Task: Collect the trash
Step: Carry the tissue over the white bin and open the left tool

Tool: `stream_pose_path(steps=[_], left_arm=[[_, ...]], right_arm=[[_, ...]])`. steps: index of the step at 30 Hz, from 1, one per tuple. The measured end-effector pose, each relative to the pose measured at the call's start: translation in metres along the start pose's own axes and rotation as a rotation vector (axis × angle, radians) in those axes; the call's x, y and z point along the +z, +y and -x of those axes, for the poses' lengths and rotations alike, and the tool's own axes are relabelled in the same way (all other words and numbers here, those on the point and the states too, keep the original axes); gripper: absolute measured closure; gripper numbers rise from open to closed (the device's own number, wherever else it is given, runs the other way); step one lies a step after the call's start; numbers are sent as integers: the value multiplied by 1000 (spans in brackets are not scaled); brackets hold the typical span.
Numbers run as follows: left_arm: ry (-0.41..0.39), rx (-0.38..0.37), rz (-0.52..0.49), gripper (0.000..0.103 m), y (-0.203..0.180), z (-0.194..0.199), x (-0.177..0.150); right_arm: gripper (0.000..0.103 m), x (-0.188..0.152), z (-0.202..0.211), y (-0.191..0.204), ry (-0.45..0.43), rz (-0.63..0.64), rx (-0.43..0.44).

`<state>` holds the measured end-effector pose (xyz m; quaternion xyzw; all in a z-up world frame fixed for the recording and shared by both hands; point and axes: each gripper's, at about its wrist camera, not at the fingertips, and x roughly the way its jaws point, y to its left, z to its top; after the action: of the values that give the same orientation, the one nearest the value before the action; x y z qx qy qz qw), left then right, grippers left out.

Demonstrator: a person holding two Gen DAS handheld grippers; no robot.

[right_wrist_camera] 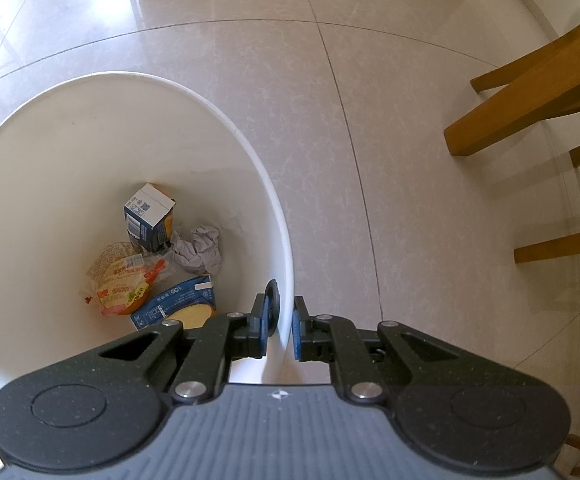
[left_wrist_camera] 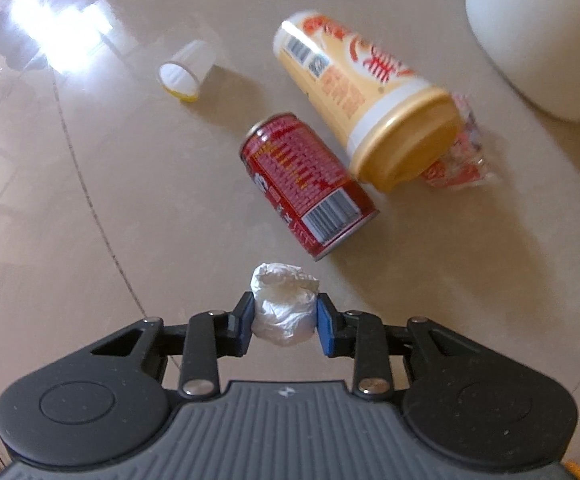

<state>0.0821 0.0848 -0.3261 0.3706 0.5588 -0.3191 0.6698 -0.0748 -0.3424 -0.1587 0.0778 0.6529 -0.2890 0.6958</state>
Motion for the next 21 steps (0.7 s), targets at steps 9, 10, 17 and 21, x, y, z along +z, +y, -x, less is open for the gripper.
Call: stream_pose_path(steps=[9, 10, 17, 21], left_arm=[[15, -31, 2, 72, -20, 69, 30], [5, -36, -12, 72, -25, 82, 37], [-65, -105, -22, 72, -44, 156, 93], [-109, -152, -40, 72, -59, 193, 128]], right_arm=[[89, -1, 0, -2, -3, -1, 8], [89, -1, 0, -2, -4, -7, 10], [89, -2, 1, -1, -9, 5, 12], [89, -2, 1, -1, -11, 10, 15]])
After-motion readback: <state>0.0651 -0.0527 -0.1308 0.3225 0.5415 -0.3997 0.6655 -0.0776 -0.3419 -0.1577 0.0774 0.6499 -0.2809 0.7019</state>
